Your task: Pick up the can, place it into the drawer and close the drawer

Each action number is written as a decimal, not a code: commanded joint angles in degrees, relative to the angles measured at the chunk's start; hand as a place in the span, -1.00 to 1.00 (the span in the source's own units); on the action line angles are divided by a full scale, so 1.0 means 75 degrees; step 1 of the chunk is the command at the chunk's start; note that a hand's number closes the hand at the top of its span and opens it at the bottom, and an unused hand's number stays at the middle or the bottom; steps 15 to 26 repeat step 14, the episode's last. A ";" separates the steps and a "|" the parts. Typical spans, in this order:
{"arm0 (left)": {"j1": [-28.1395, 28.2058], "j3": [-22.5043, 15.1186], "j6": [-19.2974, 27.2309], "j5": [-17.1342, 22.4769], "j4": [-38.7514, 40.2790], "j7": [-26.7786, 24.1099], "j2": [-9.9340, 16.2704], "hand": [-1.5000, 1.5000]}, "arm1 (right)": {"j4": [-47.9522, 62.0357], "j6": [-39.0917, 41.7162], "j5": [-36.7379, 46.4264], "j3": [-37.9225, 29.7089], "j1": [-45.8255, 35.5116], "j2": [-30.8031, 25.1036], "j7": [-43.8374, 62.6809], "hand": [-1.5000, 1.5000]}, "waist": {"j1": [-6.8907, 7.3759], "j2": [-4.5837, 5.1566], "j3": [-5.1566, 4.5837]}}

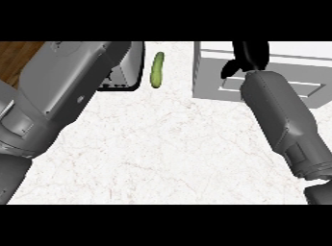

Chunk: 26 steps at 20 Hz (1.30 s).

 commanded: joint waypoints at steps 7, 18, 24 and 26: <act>0.0775 -0.0089 -0.0063 -0.0062 -0.1151 0.0423 0.0512 -1.00 | 0.0607 -0.0108 -0.0649 -0.0762 -0.1076 -0.0167 -0.0620 -1.00 | 0.0169 0.0008 0.0001; 0.1486 -0.0135 -0.0264 0.0002 -0.2012 0.0565 0.0802 -1.00 | 0.0605 -0.0076 -0.1198 -0.1259 -0.1234 0.0089 -0.1311 -1.00 | 0.0233 -0.0033 0.0001; 0.1486 -0.0135 -0.0264 0.0002 -0.2012 0.0565 0.0802 -1.00 | 0.0605 -0.0076 -0.1198 -0.1259 -0.1234 0.0089 -0.1311 -1.00 | 0.0233 -0.0033 0.0001; 0.1486 -0.0135 -0.0264 0.0002 -0.2012 0.0565 0.0802 -1.00 | 0.0605 -0.0076 -0.1198 -0.1259 -0.1234 0.0089 -0.1311 -1.00 | 0.0233 -0.0033 0.0001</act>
